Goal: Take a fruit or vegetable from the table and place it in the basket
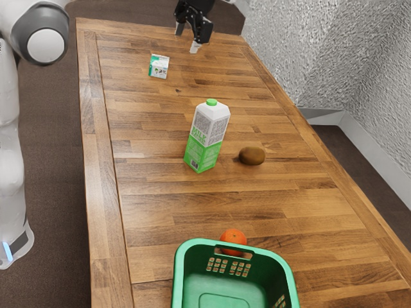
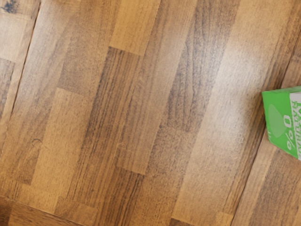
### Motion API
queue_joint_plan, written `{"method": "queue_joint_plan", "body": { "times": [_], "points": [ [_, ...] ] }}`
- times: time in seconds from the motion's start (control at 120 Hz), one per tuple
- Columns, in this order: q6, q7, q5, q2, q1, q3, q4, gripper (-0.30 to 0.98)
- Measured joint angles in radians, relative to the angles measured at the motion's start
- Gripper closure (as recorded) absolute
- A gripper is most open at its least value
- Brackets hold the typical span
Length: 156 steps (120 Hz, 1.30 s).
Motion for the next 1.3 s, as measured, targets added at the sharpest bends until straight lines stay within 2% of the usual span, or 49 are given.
{"method": "queue_joint_plan", "body": {
  "times": [0.15, 0.208, 0.292, 0.383, 0.5, 0.592, 0.633, 0.808, 0.95, 1.092, 1.3],
  "points": [
    [0.087, 0.015, -0.013, 0.001, 0.088, 0.015, 0.000, 0.02],
    [0.105, 0.019, -0.059, 0.001, 0.089, 0.029, 0.005, 0.02],
    [0.098, 0.026, -0.018, -0.020, 0.118, -0.018, 0.226, 0.02],
    [0.092, 0.042, 0.008, -0.011, 0.151, -0.086, 0.301, 0.02],
    [0.086, 0.072, 0.014, 0.046, 0.073, -0.121, 0.297, 0.02],
    [0.112, 0.092, 0.001, 0.129, -0.165, -0.142, 0.298, 0.02],
    [0.139, 0.100, -0.002, 0.163, -0.214, -0.144, 0.302, 0.02],
    [0.301, 0.130, -0.011, 0.343, -0.184, -0.146, 0.306, 0.02],
    [0.376, 0.148, -0.014, 0.457, -0.180, -0.144, 0.306, 0.02],
    [0.396, 0.166, -0.051, 0.512, -0.150, -0.146, 0.278, 0.02],
    [0.393, 0.188, -0.086, 0.530, -0.163, -0.184, 0.214, 0.02]
  ]
}}
